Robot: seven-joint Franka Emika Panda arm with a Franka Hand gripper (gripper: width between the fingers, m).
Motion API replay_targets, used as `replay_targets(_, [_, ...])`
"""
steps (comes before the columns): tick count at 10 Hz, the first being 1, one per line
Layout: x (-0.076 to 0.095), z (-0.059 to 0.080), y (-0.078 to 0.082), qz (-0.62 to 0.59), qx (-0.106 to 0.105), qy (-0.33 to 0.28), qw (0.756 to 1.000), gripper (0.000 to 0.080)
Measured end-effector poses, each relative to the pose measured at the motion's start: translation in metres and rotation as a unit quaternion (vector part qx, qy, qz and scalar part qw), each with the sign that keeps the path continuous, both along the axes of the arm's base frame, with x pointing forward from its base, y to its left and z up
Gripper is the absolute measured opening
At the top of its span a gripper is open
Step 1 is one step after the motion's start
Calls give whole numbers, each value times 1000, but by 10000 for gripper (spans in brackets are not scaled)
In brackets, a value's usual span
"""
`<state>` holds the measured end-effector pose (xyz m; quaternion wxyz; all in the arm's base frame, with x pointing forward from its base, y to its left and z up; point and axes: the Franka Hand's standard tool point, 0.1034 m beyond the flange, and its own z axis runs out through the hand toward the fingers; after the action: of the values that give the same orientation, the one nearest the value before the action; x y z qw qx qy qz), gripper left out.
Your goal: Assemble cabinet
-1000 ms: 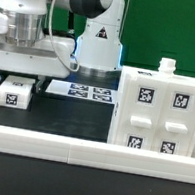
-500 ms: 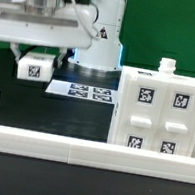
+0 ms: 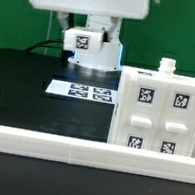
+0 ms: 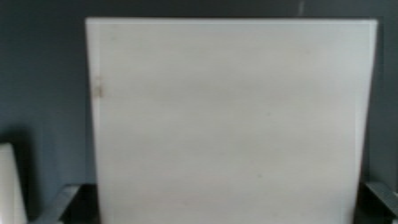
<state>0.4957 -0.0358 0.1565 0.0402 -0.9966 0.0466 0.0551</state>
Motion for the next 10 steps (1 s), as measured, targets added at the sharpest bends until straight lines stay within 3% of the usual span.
replay_targets(6, [4, 0, 5, -1, -1, 2, 1000, 563])
replay_targets(10, [37, 23, 56, 5, 0, -18, 1000, 563])
